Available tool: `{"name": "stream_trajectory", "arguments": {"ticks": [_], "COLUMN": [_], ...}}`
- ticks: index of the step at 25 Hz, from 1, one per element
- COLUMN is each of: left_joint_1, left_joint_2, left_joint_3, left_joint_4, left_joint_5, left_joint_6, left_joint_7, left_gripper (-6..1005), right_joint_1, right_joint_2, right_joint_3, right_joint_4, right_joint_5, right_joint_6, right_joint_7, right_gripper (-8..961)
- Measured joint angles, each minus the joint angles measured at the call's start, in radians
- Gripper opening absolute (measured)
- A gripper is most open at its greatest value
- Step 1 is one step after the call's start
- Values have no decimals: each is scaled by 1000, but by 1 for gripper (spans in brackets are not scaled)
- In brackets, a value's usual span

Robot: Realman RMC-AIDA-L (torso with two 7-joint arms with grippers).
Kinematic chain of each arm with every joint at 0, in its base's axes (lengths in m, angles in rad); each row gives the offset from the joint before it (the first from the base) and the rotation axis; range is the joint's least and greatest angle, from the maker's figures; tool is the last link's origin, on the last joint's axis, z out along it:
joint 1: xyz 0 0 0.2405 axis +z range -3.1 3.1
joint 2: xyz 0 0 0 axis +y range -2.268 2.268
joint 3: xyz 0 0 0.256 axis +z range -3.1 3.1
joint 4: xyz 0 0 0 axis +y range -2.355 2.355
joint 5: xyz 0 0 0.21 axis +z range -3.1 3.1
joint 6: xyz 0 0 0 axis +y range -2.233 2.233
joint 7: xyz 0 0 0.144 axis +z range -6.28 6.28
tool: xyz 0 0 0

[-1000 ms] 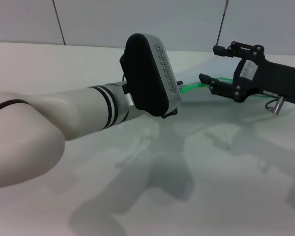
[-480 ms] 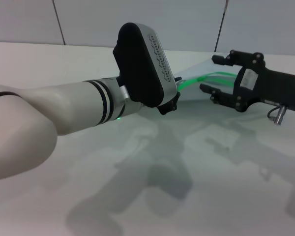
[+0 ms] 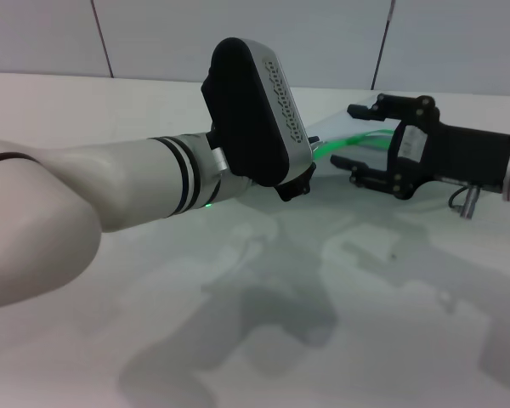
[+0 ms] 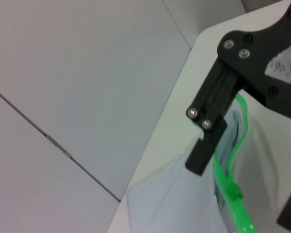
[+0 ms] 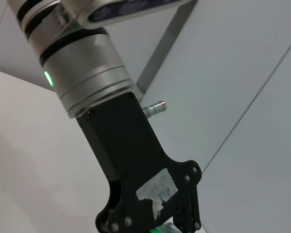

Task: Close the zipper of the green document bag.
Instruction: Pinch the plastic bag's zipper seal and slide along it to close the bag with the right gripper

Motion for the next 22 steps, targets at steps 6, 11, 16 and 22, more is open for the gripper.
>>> {"name": "stream_trajectory", "arguments": {"ticks": [6, 11, 16, 22], "left_joint_1": [-1, -2, -2, 0], "left_joint_2": [0, 0, 0, 0], "left_joint_3": [0, 4, 4, 2], "left_joint_4": [2, 6, 16, 23], "left_joint_5": [3, 4, 9, 10], "left_joint_6": [7, 9, 26, 32], "left_joint_7": [1, 1, 1, 2], "left_gripper": [74, 76, 78, 80], "right_joint_1": [10, 21, 26, 26], "right_joint_2": [0, 0, 1, 2], "right_joint_3": [-11, -12, -13, -23], "right_joint_4": [-1, 5, 10, 11], "right_joint_5": [-22, -24, -47, -50], "right_joint_6": [21, 35, 59, 72], "right_joint_7": [-1, 3, 7, 8], "right_gripper": [598, 587, 469, 329]}}
